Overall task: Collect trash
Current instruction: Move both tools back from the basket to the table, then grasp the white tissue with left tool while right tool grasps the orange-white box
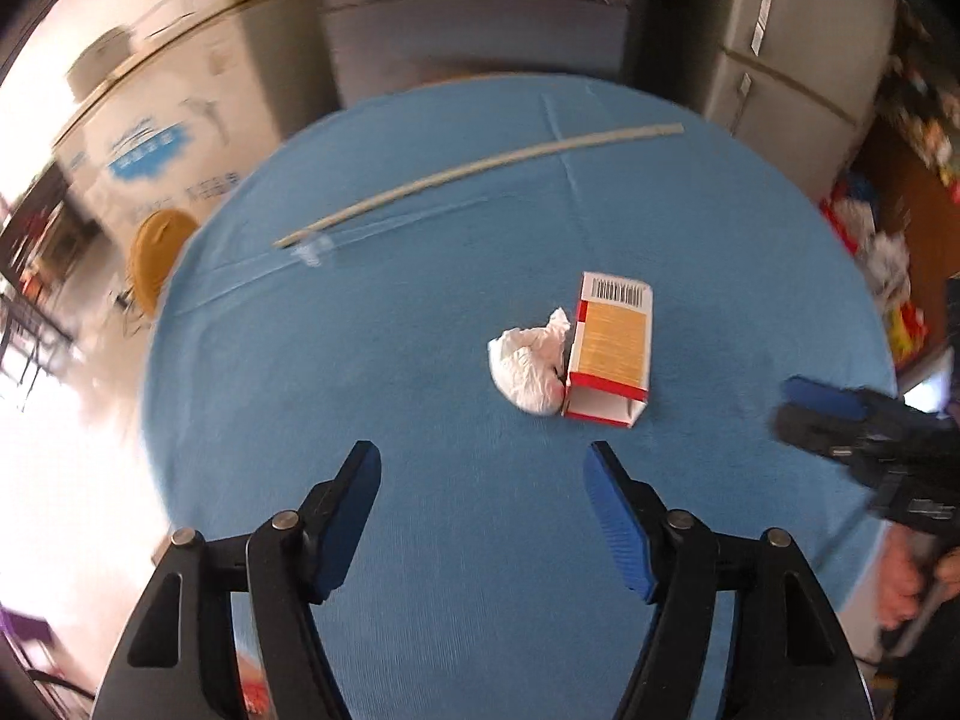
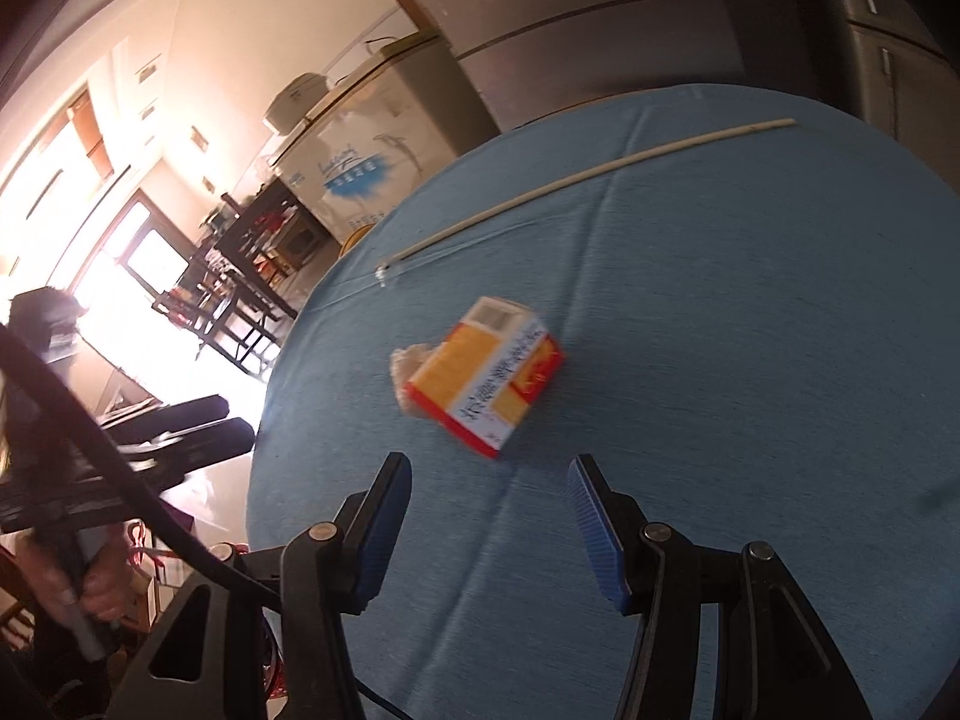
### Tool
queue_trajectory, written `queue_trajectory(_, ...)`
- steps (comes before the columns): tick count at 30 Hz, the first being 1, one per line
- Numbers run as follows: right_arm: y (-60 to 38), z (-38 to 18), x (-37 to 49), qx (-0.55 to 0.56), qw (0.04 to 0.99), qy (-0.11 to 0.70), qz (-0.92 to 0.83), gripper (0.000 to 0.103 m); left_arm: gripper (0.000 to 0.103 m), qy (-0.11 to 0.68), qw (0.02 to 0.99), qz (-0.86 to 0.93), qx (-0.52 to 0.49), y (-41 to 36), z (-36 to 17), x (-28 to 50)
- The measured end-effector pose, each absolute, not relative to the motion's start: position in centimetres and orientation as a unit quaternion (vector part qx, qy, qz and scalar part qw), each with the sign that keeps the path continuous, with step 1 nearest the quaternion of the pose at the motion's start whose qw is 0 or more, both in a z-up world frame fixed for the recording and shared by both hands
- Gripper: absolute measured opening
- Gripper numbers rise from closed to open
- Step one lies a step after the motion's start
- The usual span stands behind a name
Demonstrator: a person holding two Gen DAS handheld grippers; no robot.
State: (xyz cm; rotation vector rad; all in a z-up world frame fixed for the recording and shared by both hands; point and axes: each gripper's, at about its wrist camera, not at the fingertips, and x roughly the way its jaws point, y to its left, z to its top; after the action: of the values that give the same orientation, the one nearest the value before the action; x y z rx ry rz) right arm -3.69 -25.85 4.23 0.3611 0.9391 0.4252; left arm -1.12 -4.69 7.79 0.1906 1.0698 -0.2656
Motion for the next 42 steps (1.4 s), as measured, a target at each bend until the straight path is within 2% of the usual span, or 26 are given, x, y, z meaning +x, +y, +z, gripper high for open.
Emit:
queue_trajectory(8, -28.9, 3.9, -4.2, 0.191, 0.858, 0.443, 0.177, 0.059, 0.071, 0.552, 0.815, -0.145, 0.104, -6.1, 2.9, 3.9)
queue_trajectory(21, -29.7, 3.8, -3.9, 0.206, 0.857, 0.443, 0.164, 0.059, 0.071, 0.541, 0.812, -0.198, 0.094, -10.5, 2.7, 6.0)
queue_trajectory(28, -30.0, 4.4, -3.2, 0.222, 0.855, 0.441, 0.161, 0.060, 0.071, 0.543, 0.817, -0.185, 0.061, -7.4, 2.4, 5.7)
queue_trajectory(29, -29.6, 4.5, -2.9, 0.220, 0.854, 0.442, 0.165, 0.061, 0.069, 0.540, 0.819, -0.185, 0.053, -6.9, 2.5, 5.7)
queue_trajectory(31, -28.6, 4.4, -2.3, 0.215, 0.852, 0.443, 0.175, 0.065, 0.052, 0.538, 0.821, -0.185, 0.047, -6.4, 2.6, 5.7)
queue_trajectory(32, -27.8, 4.3, -1.9, 0.211, 0.852, 0.444, 0.181, 0.066, 0.041, 0.541, 0.819, -0.185, 0.049, -6.1, 2.4, 5.8)
queue_trajectory(35, -25.8, 3.7, -0.7, 0.198, 0.846, 0.458, 0.189, 0.066, 0.029, 0.545, 0.814, -0.197, 0.035, -5.6, 2.2, 5.8)
queue_trajectory(42, -22.3, 3.1, 1.0, 0.133, 0.859, 0.466, 0.163, 0.066, 0.026, 0.535, 0.822, -0.195, 0.020, -3.4, 2.7, 4.3)
